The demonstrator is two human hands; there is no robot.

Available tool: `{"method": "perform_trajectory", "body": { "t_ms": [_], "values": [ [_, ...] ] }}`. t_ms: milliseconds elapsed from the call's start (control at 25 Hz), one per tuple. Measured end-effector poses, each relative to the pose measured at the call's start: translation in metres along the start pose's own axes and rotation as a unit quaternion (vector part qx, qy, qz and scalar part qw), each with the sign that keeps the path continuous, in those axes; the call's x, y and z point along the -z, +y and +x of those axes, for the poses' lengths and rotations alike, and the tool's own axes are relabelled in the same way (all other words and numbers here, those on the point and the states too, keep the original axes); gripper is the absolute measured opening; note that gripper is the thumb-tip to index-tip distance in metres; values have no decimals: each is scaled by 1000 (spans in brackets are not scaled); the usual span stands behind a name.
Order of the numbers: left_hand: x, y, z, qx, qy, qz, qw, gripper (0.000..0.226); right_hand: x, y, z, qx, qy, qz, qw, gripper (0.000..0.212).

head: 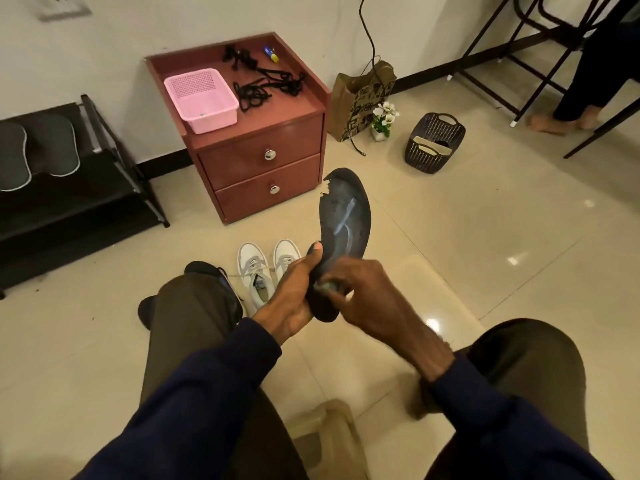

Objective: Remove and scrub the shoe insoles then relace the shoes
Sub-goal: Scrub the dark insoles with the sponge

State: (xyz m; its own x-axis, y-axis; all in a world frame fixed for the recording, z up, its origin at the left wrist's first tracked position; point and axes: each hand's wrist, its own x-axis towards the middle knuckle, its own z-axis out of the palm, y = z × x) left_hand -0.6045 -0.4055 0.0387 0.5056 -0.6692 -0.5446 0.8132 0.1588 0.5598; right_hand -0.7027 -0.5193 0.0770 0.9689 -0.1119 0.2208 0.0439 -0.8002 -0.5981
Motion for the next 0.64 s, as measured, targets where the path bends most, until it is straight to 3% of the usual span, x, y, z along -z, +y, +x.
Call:
{"method": "perform_trajectory", "body": {
  "t_ms": [80, 200, 280, 360, 440, 560, 640],
  "values": [
    [14, -5, -4, -6, 0, -6, 1000, 51, -11, -12, -6, 18, -44, -50, 998, 5],
    [17, -5, -6, -28, 26, 3, 999, 42, -13, 1, 8, -48, 53, -152, 986, 2],
    [18, -3, -4, -28, 41, 9, 999, 40, -19, 1, 7, -37, 54, -129, 990, 4],
    [24, -1, 0, -27, 61, 4, 998, 39, -28, -3, 0, 0, -19, -55, 998, 8],
    [32, -3, 5, -13, 70, -19, 997, 37, -33, 0, 0, 10, -50, -49, 997, 11],
    [35, -4, 11, 2, 72, -62, 995, 37, -38, 27, 16, -54, 54, -131, 988, 13],
    [37, -4, 19, 10, 92, -68, 993, 40, -44, 37, 24, -85, 83, -120, 986, 14]
  ]
}}
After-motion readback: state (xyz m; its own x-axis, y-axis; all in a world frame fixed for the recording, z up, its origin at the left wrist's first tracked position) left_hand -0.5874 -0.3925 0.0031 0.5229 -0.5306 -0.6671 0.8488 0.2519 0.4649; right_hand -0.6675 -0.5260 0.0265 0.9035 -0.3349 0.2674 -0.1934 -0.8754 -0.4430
